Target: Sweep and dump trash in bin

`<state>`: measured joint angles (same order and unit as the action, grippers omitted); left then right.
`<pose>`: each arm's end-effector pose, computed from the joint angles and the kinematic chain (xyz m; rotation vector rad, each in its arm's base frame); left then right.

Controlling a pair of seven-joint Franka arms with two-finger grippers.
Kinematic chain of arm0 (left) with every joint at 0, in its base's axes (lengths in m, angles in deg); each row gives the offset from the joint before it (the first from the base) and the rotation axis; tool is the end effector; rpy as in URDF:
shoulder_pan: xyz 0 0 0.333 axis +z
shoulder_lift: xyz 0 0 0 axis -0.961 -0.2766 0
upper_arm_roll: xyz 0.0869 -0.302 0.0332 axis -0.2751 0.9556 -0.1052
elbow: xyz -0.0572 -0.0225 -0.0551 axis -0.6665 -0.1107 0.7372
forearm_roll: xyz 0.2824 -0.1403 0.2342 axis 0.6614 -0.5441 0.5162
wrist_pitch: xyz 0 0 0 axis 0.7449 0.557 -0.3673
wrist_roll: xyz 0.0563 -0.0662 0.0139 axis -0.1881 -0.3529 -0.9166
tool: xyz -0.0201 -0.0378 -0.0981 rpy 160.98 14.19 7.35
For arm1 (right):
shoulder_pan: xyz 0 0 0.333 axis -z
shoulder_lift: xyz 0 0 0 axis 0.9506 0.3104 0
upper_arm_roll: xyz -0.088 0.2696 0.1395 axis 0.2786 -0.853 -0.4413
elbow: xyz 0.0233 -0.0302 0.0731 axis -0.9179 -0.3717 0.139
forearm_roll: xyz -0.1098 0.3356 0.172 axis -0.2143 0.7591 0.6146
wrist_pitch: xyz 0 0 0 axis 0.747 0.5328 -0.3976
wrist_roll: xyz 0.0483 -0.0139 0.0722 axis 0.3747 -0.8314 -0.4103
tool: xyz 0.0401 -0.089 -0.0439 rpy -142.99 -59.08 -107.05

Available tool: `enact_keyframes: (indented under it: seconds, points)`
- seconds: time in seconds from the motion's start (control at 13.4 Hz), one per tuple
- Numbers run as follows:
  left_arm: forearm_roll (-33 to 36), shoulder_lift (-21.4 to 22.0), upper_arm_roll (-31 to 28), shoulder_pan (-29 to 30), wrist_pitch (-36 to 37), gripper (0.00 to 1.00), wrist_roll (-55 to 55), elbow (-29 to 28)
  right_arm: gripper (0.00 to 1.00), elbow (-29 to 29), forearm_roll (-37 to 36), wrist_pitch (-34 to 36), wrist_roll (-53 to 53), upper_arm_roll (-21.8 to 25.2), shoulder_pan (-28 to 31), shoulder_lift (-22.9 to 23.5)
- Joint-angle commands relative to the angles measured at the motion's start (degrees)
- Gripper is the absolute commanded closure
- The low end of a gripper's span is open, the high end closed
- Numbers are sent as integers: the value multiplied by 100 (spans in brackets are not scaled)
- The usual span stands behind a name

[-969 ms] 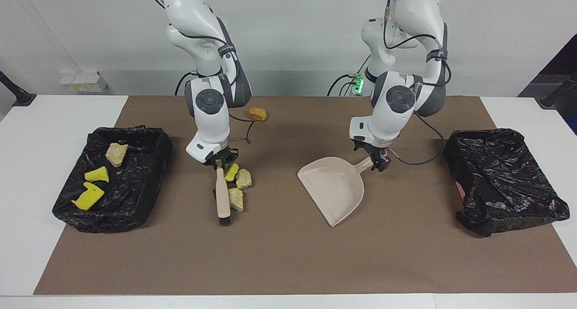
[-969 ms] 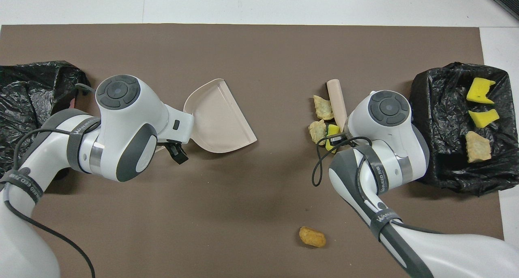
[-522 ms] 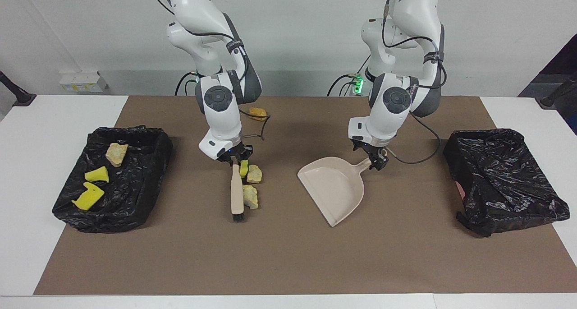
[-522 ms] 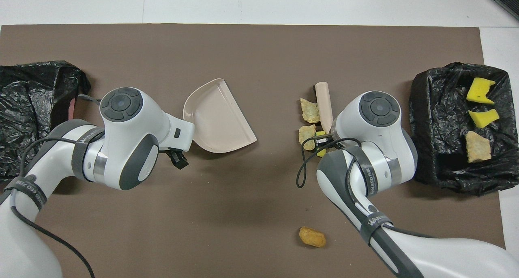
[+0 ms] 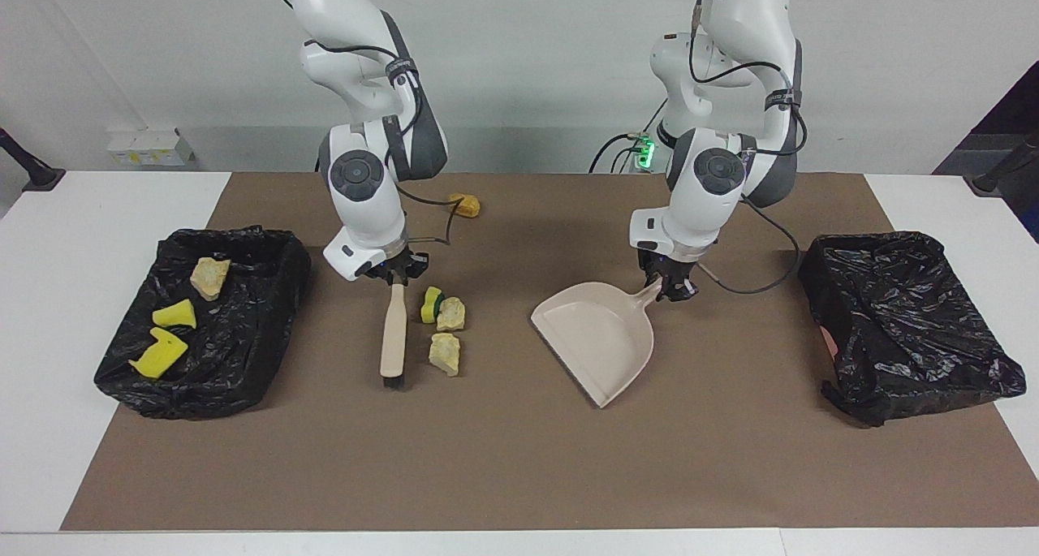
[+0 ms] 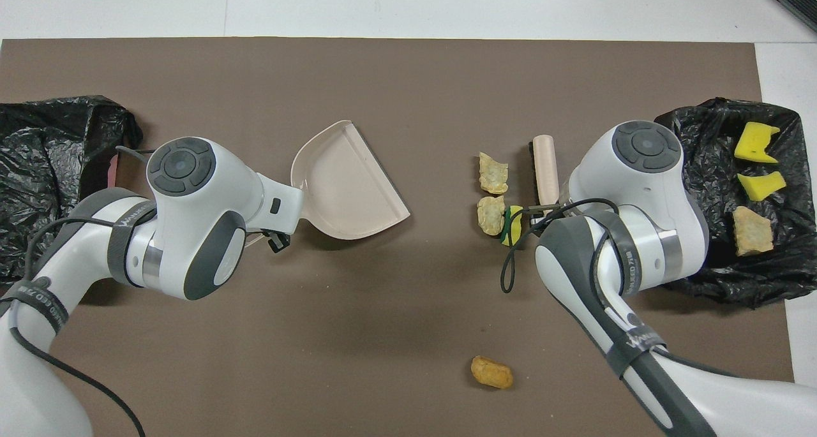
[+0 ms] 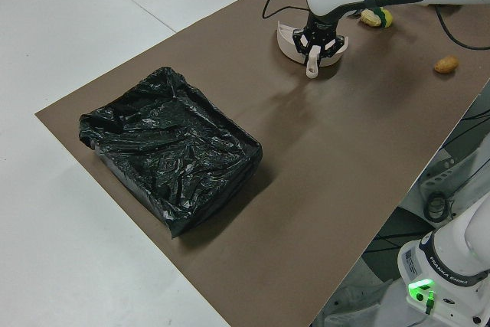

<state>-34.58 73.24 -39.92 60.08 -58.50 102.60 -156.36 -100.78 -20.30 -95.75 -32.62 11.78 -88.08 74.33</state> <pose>0.5423 -0.2150 0.3593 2.6483 -1.6183 -0.0322 0.5538 0.1315 0.3646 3.0671 0.0085 -0.3081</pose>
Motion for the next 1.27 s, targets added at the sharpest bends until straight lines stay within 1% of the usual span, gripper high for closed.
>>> enact_keyframes:
  seconds: [0.0, 0.15, 0.22, 0.37, 0.45, 0.67, 0.82, 0.97, 1.12, 1.19]
  points:
    - [171, 53, -2, 33, -225, 100, 750, -70, 100, -498, 150, 112, 48, -49, 8, -374]
    - [906, 35, 7, -63, -199, 100, 1514, 17, 100, -781, 150, 77, 109, -49, -44, -541]
    - [918, 44, 24, -64, -129, 100, 1588, 1, 100, -869, 176, -10, 162, -58, -62, -585]
    - [910, 62, 50, -107, -129, 100, 1501, -61, 100, -835, 614, -238, 233, -76, -141, -516]
    - [883, 79, 42, -142, -146, 100, 1457, -79, 100, -635, 651, -170, 233, -84, -202, -307]
    - [717, 114, 51, -125, -155, 100, 1263, -175, 100, -300, 738, -37, 259, -120, -273, -103]
    - [516, 140, 51, -151, -76, 100, 1194, -315, 100, -54, 792, -46, 346, -120, -413, 125]
    - [182, 176, 59, -160, 343, 100, 851, -299, 100, 245, 800, -37, 522, -120, -562, 353]
    - [40, 211, 68, -291, 801, 100, 832, -237, 100, 395, 941, -81, 610, -120, -825, 451]
    - [-4, 254, 68, -327, 812, 100, 815, -280, 100, 439, 1054, -133, 610, -120, -931, 477]
